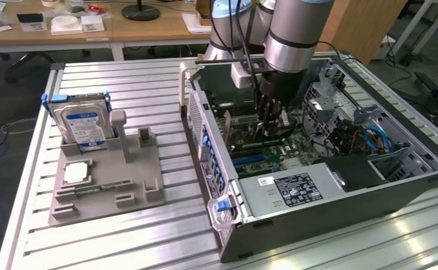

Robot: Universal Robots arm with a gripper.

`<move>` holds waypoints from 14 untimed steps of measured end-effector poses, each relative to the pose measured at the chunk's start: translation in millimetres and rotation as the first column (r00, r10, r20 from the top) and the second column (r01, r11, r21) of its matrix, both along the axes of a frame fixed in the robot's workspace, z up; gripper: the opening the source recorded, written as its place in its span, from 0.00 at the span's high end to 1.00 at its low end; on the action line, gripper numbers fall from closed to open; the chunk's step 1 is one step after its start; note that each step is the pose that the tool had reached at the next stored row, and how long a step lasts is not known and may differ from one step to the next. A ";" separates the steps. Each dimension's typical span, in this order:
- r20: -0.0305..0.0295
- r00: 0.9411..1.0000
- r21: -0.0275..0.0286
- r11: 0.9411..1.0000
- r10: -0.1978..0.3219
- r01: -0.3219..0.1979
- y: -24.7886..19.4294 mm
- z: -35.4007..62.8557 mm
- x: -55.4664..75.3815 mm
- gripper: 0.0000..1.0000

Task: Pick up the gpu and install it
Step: 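Insert the gpu into the slot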

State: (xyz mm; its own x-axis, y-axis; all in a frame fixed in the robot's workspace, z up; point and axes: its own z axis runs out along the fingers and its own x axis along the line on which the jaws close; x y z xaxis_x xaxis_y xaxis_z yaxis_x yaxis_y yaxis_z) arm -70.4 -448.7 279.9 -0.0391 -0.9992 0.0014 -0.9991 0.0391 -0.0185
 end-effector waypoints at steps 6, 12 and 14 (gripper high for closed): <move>0.000 1.000 0.000 1.000 0.000 0.000 -2.5 -10.9 -1.9 0.71; 0.000 1.000 0.000 1.000 0.000 0.000 -5.6 -22.0 -4.7 0.71; 0.000 1.000 0.000 1.000 0.000 0.000 -5.9 -25.4 -6.2 0.71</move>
